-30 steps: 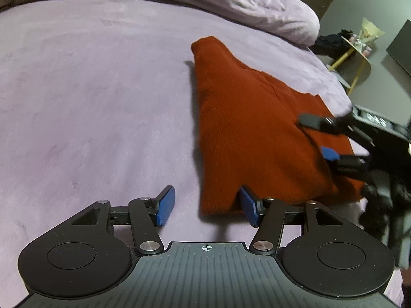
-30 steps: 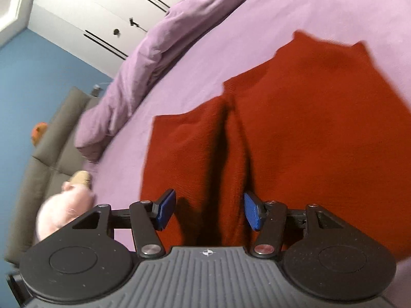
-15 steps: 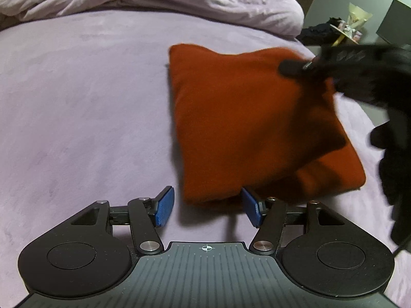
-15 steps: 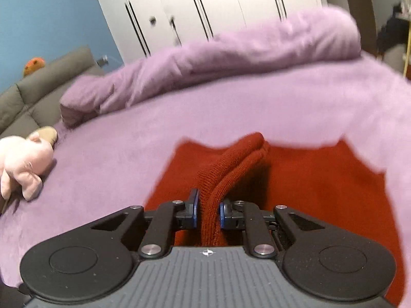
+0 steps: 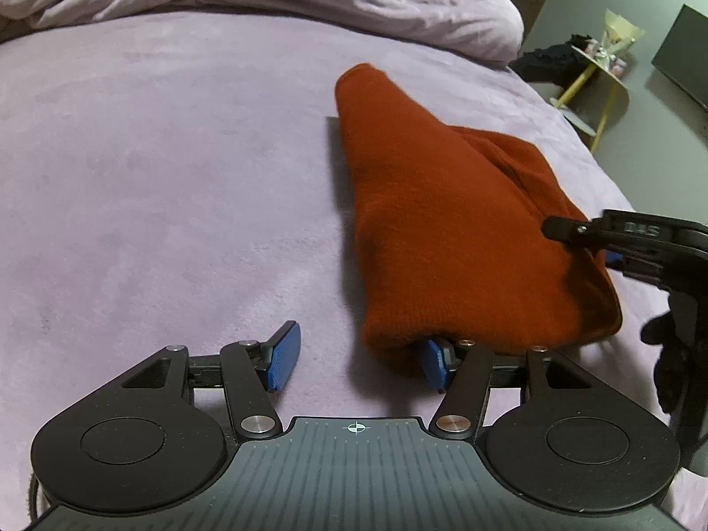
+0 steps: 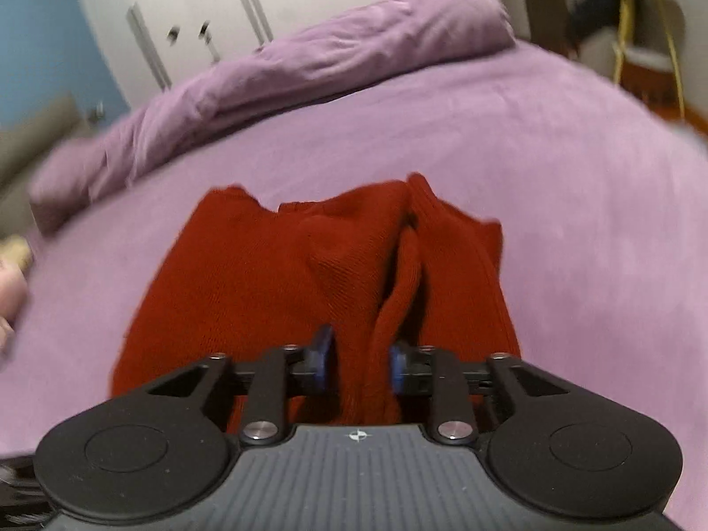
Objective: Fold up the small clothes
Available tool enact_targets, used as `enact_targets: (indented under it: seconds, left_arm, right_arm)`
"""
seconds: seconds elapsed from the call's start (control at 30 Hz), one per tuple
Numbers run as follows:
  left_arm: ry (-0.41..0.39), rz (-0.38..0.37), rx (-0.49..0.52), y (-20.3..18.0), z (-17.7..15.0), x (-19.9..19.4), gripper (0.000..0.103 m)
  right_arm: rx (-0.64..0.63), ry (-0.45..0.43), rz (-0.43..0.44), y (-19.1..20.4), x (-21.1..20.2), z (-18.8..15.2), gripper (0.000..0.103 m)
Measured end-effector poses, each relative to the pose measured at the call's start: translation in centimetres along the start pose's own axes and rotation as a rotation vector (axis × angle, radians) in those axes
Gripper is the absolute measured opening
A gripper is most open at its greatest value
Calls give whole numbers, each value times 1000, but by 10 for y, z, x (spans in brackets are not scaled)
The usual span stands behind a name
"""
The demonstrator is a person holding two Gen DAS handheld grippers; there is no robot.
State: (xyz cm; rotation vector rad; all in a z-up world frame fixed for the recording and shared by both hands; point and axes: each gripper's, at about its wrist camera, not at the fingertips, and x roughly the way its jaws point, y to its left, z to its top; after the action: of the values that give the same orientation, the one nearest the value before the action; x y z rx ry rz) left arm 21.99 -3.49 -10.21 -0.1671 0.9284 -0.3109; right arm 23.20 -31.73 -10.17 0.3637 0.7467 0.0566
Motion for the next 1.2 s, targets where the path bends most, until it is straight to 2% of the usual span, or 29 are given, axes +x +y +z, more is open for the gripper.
enact_targets:
  seconds: [0.1,0.17,0.2,0.23,0.27,0.37,0.43,0.5,0.6,0.7,0.83,0.93,1.03,1.17,1.2]
  left_arm:
    - [10,-7,-14,-1,1,2,62]
    - [17,-7,-14,-5,2,4,62]
    - [18,-6,-7,-7,1,4,62]
    - [18,-3,2,-9,1,4,62]
    - [17,4,13,-11,1,5,62]
    - [4,37,31,-14,0,5,64]
    - [2,43,12,-9,-1,5,66]
    - [12,34,-18,-4,-2,6,70]
    - [18,37,-21,-3,-2,5,69]
    - [18,26,-36,1,-2,-2,69]
    - [13,8,-34,0,0,-6,70]
    - [19,8,-27,-2,-3,-6,68]
    - [30,7,-11,-3,-5,-3,68]
    - [28,8,14,-9,-5,0,68]
    - [28,12,23,-11,-4,2,68]
  right_arm:
    - [37,20,81,-12,-5,-8,45]
    - [10,44,94,-8,-1,-11,46]
    - [-12,38,84,-2,0,-13,43]
    - [-29,27,70,2,0,-17,37]
    - [-51,19,54,7,0,-16,23]
    - [-144,-17,-27,25,-5,-12,15]
    - [-194,-68,-112,31,-13,-11,15]
    - [-221,-70,-162,29,-13,-13,14]
    - [-257,-29,-184,27,0,-22,14]
    - [-332,-54,-214,36,-6,-24,14]
    - [-379,-162,-286,44,-19,-19,14]
    - [-413,-143,-328,41,-12,-27,14]
    - [-421,-102,-304,34,-4,-32,19]
    - [-255,-82,-184,17,-7,-15,37]
    - [-207,-74,-153,12,-4,-11,37]
